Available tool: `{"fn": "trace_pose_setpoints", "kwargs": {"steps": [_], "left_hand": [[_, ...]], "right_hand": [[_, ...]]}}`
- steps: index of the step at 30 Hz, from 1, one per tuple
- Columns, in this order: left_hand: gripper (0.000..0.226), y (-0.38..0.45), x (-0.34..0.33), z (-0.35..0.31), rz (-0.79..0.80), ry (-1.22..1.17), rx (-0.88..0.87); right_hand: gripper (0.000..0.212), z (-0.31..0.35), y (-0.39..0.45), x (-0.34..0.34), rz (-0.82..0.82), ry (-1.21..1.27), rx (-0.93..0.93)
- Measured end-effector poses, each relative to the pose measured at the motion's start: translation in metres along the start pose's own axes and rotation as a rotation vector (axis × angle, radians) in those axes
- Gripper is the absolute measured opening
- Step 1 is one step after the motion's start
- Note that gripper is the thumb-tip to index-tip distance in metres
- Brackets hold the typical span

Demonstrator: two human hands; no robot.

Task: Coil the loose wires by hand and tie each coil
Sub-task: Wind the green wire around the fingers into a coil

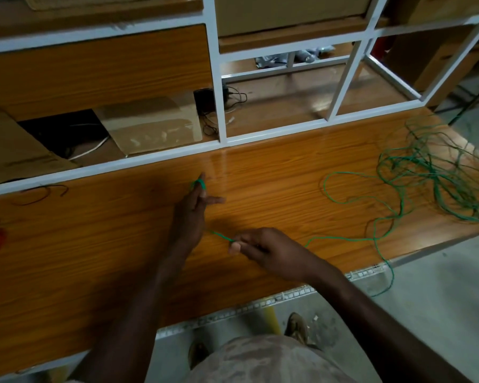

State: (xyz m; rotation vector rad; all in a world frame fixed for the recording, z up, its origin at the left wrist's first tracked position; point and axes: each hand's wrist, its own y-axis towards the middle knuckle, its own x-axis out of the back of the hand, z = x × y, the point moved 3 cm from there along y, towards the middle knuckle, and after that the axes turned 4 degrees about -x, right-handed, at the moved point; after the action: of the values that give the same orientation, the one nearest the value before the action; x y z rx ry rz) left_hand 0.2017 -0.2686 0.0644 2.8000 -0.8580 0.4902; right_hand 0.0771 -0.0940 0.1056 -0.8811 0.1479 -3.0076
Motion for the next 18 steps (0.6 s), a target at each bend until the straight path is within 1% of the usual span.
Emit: {"fn": "trace_pose_setpoints", "kwargs": {"steps": [3, 4, 5, 7, 9, 10, 12, 16, 18], "left_hand": [[0.046, -0.009, 0.002, 0.004, 0.083, 0.227, -0.044], [0.046, -0.012, 0.003, 0.008, 0.113, 0.265, -0.062], [0.043, -0.015, 0.002, 0.01, 0.152, 0.239, -0.072], [0.039, -0.02, -0.002, 0.016, 0.255, 0.055, -0.054], [0.044, -0.029, -0.01, 0.012, 0.381, -0.222, 0.021], [0.046, -0.035, -0.013, 0.007, 0.438, -0.33, 0.051], [0.048, -0.049, -0.017, -0.007, 0.498, -0.496, 0.097], [0.049, -0.067, -0.015, -0.029, 0.529, -0.76, 0.224], [0.052, -0.071, -0.016, -0.033, 0.547, -0.843, 0.244]], "right_hand": [[0.022, 0.005, 0.001, 0.03, -0.122, 0.054, 0.003], [0.021, 0.004, 0.002, 0.041, -0.183, 0.075, -0.001], [0.021, -0.001, 0.004, 0.053, -0.252, 0.124, -0.013], [0.022, -0.013, 0.01, 0.073, -0.391, 0.251, -0.048], [0.022, -0.023, 0.018, 0.088, -0.474, 0.291, -0.059], [0.023, -0.027, 0.022, 0.094, -0.489, 0.29, -0.059], [0.024, -0.03, 0.028, 0.101, -0.498, 0.268, -0.057], [0.027, -0.035, 0.04, 0.1, -0.503, 0.266, -0.071], [0.028, -0.04, 0.046, 0.094, -0.496, 0.266, -0.078]]}}
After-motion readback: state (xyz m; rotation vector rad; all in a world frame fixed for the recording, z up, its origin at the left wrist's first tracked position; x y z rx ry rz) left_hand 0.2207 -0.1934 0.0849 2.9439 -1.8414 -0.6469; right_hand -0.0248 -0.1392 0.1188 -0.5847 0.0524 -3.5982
